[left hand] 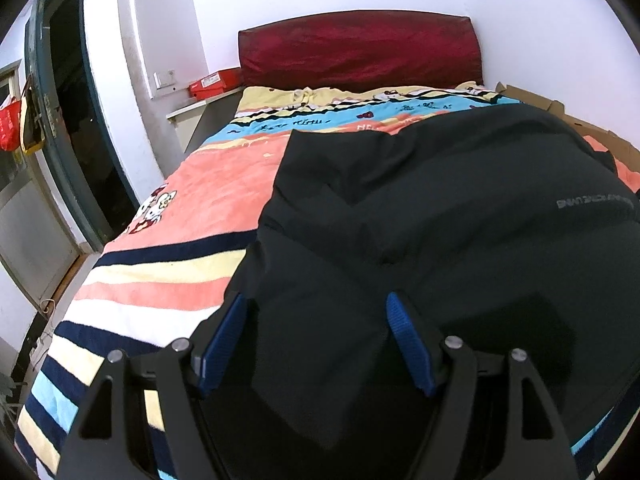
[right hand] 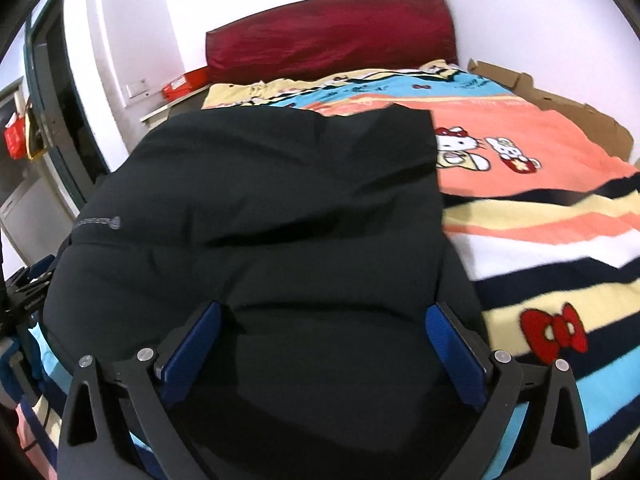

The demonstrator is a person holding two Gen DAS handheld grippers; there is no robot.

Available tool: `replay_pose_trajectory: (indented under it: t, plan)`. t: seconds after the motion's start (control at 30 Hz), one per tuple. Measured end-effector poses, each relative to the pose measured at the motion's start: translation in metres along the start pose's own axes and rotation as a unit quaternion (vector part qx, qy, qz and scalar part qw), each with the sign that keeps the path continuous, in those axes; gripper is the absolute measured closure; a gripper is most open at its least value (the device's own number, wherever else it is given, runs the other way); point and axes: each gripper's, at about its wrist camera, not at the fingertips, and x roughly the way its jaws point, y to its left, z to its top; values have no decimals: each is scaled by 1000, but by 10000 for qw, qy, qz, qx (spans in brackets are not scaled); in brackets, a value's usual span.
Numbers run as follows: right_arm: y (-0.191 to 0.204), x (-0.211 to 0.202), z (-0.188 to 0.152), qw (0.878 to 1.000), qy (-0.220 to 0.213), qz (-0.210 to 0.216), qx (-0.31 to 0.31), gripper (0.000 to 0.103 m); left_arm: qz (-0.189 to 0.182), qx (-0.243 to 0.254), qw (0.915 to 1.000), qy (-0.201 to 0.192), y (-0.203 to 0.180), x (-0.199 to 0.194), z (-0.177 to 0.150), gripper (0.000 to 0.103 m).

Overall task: Fold large clothes
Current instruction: 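Release the jacket and withdraw both grippers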

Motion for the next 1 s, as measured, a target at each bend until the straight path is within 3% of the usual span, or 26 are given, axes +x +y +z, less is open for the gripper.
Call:
replay_pose_trajectory:
  t: [0.53, 1.0]
  plan:
    - [-39, -31, -26, 9965, 338, -572, 509, 4, 246, 22, 9990, 383, 0, -23, -4, 31]
    - [-41, -116, -42, 9933, 394, -678, 844, 3, 103, -309, 9986, 408, 17, -110, -16, 31]
